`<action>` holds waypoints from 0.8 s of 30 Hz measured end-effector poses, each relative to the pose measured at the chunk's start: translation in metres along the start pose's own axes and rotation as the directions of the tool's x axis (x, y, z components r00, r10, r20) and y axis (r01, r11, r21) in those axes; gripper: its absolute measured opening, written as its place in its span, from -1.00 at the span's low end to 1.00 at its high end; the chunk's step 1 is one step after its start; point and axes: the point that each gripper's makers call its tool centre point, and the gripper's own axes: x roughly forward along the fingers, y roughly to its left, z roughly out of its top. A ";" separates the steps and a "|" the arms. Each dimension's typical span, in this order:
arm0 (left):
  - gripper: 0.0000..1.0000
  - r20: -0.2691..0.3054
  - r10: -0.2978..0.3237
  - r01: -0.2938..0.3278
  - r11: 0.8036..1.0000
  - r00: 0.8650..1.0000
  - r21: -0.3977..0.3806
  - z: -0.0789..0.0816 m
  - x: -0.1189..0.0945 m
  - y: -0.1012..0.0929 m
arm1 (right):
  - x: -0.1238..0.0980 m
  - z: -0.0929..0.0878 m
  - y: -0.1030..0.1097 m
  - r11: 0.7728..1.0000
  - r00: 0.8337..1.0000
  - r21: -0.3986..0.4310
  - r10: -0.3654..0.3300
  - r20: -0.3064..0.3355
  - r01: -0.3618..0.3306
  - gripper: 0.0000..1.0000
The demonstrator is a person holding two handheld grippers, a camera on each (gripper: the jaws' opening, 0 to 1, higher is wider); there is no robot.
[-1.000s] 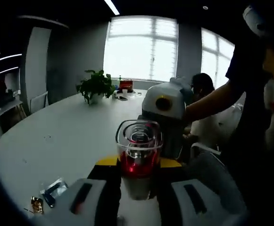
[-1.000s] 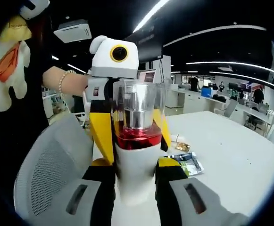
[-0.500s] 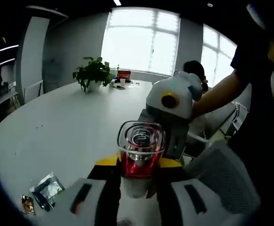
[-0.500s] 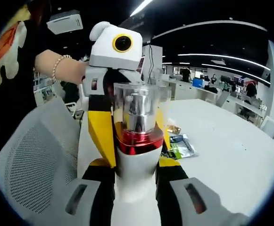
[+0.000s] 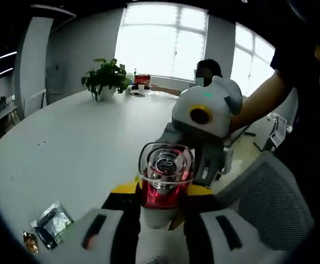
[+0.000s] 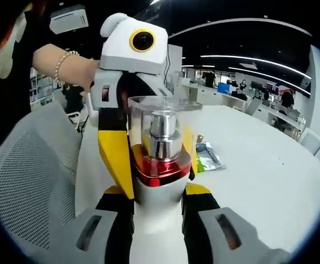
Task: Arrange the skincare products in the storage area until every visible bottle or jar stands upright without overlapping.
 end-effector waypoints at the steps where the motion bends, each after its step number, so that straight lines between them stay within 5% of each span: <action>1: -0.53 -0.002 0.001 -0.001 1.000 1.000 -0.003 -0.002 0.002 0.002 | 0.001 -0.002 -0.001 1.000 1.000 0.000 -0.001 -0.009 0.001 -0.35; 24: -0.49 0.043 0.005 -0.004 1.000 0.999 -0.015 0.006 0.013 0.039 | 0.010 -0.010 -0.042 0.999 0.999 0.011 -0.036 -0.024 0.036 -0.34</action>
